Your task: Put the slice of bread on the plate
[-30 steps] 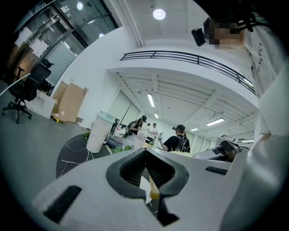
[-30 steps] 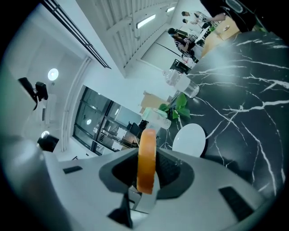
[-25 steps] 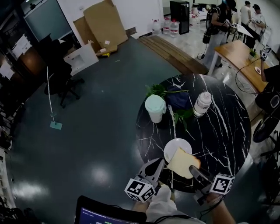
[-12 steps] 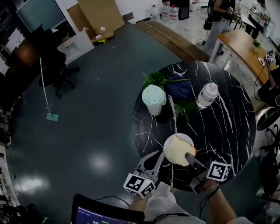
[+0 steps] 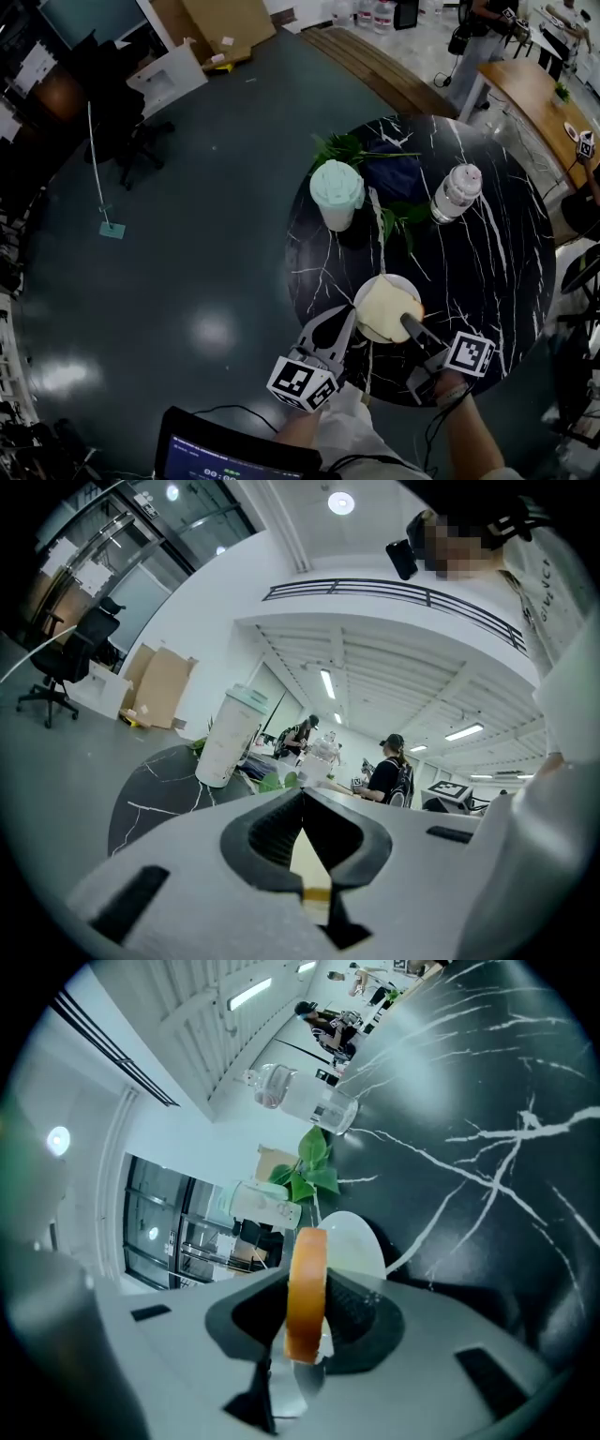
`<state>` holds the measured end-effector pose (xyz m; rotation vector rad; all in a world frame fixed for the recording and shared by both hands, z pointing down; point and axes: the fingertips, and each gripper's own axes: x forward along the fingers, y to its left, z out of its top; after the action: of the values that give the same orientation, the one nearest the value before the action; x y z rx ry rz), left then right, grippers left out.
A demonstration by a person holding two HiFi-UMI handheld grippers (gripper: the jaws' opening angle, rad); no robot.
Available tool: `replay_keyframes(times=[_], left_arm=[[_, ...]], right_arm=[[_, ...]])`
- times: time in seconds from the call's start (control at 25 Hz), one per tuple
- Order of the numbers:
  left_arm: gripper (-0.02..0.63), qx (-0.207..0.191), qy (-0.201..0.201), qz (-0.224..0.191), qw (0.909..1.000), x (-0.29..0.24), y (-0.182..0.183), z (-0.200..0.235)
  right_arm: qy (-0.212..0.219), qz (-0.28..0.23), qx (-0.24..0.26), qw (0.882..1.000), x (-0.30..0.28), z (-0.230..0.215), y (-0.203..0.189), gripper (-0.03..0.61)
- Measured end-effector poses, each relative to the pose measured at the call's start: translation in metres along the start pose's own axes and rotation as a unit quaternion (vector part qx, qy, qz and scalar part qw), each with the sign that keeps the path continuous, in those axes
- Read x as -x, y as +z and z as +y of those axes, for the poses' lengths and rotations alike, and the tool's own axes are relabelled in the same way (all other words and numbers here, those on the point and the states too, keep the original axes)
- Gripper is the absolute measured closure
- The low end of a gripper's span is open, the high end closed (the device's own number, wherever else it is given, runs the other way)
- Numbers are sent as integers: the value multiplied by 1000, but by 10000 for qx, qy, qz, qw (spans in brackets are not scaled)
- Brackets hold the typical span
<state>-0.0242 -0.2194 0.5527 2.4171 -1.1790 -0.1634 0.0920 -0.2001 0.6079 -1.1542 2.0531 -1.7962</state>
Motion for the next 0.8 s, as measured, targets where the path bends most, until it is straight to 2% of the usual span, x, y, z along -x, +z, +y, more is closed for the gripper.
replay_keyframes(times=[0.12,0.32,0.48,0.64,0.72,0.8], left_arm=[[606,32,81,-84,9999,1,3,0],[606,66,68,-116,9999,5,4,-6],[606,89,40,-122,9999,7,2,-7],[606,119,63,-134,9998,10,2,-7],[606,129,84,-142,9998,11,3,-5],[606,144,116,-150,9997,13,4,-4]], right_arm=[[-549,76,8,9985,4,-14,-4,486],[-894,221,956,9912,-1,-11,-1,485],[-1248,250,1842,9746,-4,-7,5,472],[-1568,222,2381,9582,-6,-7,9,445],[-1773,233,2684,9466,-5,-8,10,431],[-1980,247,3106,9294,-4,-8,12,417]])
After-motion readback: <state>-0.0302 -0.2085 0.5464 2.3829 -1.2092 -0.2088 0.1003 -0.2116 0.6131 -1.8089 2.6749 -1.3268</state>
